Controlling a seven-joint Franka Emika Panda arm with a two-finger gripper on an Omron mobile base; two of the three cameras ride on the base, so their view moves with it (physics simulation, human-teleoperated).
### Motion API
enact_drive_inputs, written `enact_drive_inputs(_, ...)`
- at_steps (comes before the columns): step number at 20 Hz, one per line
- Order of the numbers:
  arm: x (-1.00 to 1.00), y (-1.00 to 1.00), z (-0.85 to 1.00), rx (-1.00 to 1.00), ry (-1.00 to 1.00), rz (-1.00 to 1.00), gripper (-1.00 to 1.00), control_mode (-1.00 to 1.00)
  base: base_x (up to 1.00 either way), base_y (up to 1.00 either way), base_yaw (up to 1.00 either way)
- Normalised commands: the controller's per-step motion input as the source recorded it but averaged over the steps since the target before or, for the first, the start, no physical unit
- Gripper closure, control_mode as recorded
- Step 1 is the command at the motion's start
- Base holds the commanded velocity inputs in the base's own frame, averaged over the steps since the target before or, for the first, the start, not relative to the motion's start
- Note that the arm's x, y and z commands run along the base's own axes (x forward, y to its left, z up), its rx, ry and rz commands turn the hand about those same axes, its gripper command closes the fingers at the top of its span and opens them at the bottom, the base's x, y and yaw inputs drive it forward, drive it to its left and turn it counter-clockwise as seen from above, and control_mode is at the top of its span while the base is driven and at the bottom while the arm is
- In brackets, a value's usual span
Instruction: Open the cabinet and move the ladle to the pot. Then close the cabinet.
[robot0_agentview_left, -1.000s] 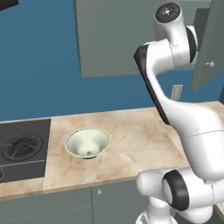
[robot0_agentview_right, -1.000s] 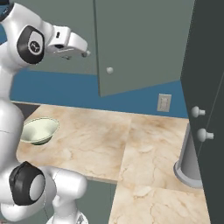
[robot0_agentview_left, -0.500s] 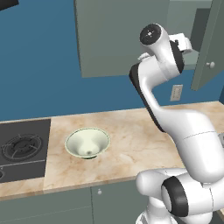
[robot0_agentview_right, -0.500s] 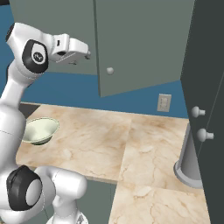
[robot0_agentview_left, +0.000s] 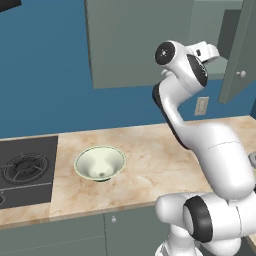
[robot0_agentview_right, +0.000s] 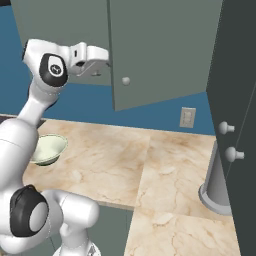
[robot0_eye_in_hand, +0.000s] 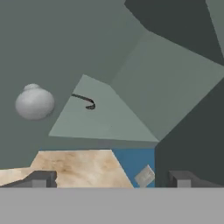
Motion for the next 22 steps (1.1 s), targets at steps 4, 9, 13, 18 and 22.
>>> enact_drive_inputs(4,0.21,-0.33,-0.02,-0.13,0.0,-0.03,-1.0,-1.0,0.0,0.0,0.0)
enact_drive_inputs(9,0.12,-0.33,0.0,-0.12,0.0,-0.04,-1.0,-1.0,0.0,0.0,0.0)
enact_drive_inputs(13,-0.03,-0.46,0.0,-0.13,0.0,-0.09,-1.0,-1.0,0.0,0.0,0.0)
enact_drive_inputs(18,-0.09,-0.5,0.0,-0.11,0.0,-0.1,-1.0,-1.0,0.0,0.0,0.0)
enact_drive_inputs(22,-0.31,-0.38,0.01,-0.14,-0.03,-0.1,-1.0,-1.0,0.0,0.0,0.0)
